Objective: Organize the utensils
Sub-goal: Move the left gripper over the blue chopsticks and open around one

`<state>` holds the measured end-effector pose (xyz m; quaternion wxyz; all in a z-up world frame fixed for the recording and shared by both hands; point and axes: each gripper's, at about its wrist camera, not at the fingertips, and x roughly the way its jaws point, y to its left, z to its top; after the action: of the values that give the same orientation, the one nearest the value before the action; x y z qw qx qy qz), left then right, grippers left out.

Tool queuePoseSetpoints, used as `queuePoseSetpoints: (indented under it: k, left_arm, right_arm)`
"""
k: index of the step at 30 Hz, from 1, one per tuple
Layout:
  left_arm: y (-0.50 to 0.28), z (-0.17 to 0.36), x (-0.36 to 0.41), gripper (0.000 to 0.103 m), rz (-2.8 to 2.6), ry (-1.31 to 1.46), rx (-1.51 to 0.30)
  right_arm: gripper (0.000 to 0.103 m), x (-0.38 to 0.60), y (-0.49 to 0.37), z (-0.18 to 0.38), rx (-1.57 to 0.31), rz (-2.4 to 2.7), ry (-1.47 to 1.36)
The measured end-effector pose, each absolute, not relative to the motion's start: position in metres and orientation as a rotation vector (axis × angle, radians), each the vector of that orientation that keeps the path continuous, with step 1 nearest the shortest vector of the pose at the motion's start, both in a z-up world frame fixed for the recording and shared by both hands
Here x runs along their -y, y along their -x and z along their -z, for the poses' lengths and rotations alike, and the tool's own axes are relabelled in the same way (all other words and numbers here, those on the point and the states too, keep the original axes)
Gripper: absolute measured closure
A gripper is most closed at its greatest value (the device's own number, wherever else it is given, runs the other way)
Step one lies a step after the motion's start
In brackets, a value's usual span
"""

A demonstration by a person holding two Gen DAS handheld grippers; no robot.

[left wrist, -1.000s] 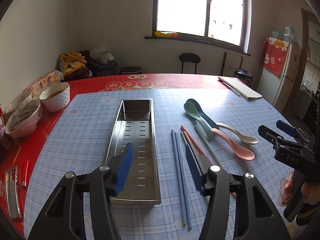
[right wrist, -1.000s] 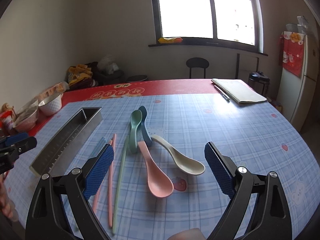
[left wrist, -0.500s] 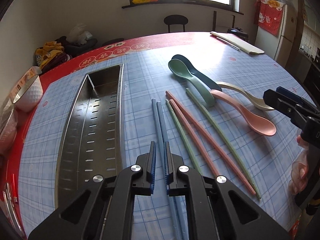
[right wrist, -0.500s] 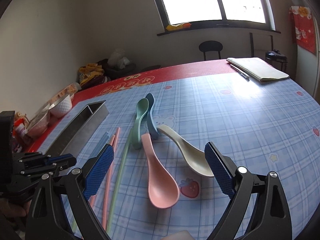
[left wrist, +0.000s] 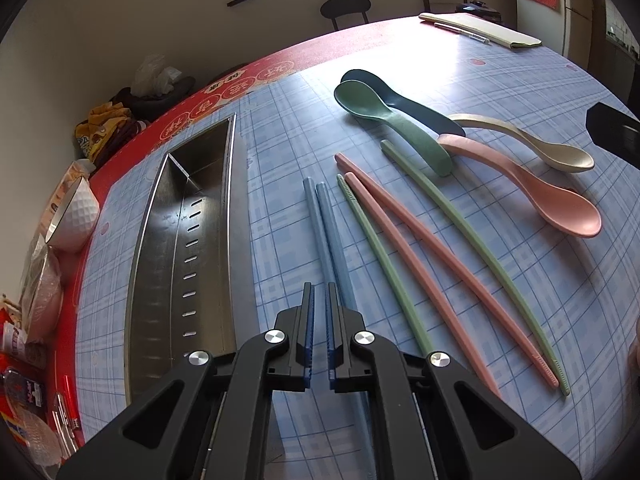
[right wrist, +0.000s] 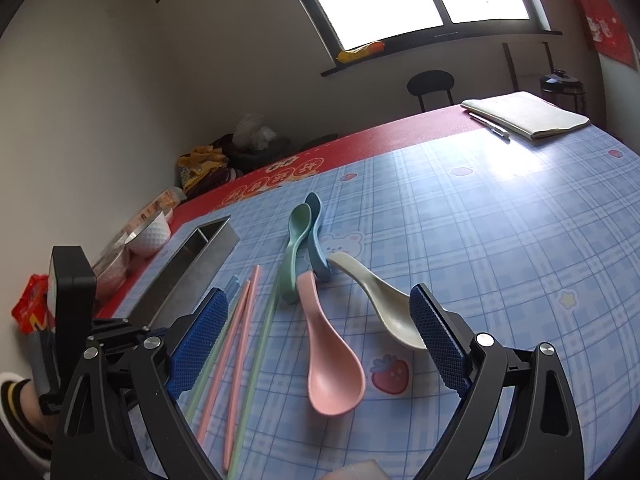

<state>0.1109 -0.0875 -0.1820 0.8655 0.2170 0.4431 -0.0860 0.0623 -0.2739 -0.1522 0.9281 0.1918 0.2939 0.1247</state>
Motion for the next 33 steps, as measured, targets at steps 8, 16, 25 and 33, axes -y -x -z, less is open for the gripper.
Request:
queuePoseSetpoints:
  k: [8,16,25,33]
  left_arm:
    - [-0.108,0.180,0.096,0.098,0.204,-0.447,-0.956]
    - [-0.108,0.184,0.098,0.099,0.296,-0.318,-1.027]
    - [-0.113,0.175,0.088,0.098,0.192,-0.369,-1.009]
    - [-0.119,0.179,0.091,0.083,0.195,-0.337,-1.068]
  right_arm:
    - [0.014,0.280,-0.061,0.153,-0.595,-0.259,-0.420]
    - [0.014,0.282,-0.058,0.154,-0.590,-0.264,-0.425]
    - [0.014,0.283,-0.056,0.155,-0.584,-0.263,-0.431]
    - [0.014,0.286,-0.054,0.154,-0.579,-0.259,-0.442]
